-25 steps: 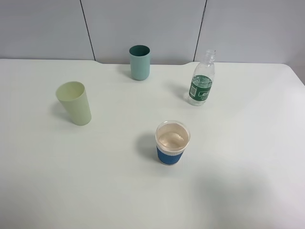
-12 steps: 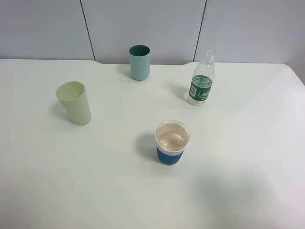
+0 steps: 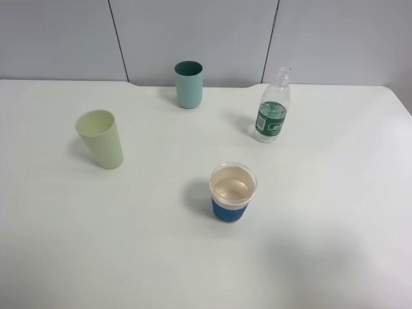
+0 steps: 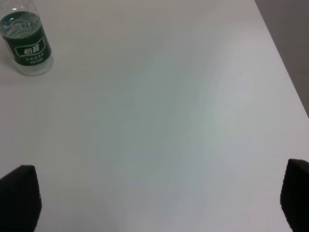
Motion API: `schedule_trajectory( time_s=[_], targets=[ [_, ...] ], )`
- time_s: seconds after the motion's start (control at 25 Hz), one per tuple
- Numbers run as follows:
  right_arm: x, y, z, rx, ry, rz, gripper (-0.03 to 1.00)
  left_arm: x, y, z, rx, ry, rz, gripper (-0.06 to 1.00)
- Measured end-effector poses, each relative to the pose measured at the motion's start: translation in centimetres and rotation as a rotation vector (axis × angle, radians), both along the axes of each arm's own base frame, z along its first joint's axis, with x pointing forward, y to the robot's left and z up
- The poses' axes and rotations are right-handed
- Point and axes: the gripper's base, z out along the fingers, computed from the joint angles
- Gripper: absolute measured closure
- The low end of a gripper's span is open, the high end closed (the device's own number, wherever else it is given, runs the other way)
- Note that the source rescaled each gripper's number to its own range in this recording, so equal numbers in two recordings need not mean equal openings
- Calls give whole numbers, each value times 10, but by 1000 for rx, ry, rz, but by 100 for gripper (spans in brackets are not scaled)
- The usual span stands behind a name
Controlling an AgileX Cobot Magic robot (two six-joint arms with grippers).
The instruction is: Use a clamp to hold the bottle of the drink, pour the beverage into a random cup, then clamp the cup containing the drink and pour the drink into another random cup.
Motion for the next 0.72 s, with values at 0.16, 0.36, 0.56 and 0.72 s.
schedule_trajectory(
  time_s=[0.16, 0.36, 0.56, 0.72],
  targets=[
    [0, 0, 0, 0, 0, 0, -3, 7, -1, -13, -15, 49, -9, -4],
    [0, 0, 0, 0, 0, 0, -3, 20, -2, -35, -36, 117, -26, -4],
    [0, 0, 0, 0, 0, 0, -3, 22, -6, -36, -27, 110, -90, -4],
    [0, 0, 0, 0, 0, 0, -3, 23, -8, -36, -14, 113, -114, -4]
  ],
)
